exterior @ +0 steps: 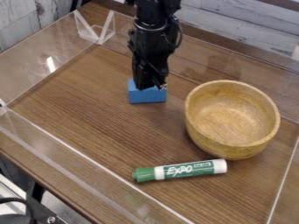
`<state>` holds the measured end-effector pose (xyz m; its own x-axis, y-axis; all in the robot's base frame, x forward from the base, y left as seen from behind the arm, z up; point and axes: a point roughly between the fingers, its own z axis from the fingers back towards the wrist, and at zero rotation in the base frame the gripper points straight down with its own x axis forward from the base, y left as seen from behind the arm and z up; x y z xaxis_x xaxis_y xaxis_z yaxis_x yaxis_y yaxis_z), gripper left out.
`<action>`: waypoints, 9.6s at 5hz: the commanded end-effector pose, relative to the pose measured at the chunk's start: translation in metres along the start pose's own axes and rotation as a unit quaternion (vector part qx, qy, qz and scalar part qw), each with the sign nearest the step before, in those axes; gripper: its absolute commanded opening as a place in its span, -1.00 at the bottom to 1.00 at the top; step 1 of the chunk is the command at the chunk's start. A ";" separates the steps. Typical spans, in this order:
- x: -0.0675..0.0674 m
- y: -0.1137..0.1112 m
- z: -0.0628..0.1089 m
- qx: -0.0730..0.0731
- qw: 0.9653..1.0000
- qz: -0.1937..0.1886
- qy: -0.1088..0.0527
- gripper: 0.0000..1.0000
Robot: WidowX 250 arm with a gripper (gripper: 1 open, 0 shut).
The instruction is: Put the blue block in the brown bowl
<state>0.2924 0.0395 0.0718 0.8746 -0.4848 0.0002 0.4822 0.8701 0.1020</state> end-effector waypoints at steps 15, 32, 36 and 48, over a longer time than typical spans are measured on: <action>0.023 0.017 -0.006 0.014 0.995 -0.068 -0.069 -1.00; 0.032 0.023 -0.029 -0.012 0.993 -0.085 -0.080 1.00; 0.034 0.023 -0.013 -0.013 0.996 -0.070 -0.056 -1.00; 0.082 -0.093 0.055 0.010 0.994 -0.039 -0.101 -1.00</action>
<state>0.3120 -0.0835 0.0927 0.8208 -0.5585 0.1195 0.5491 0.8293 0.1038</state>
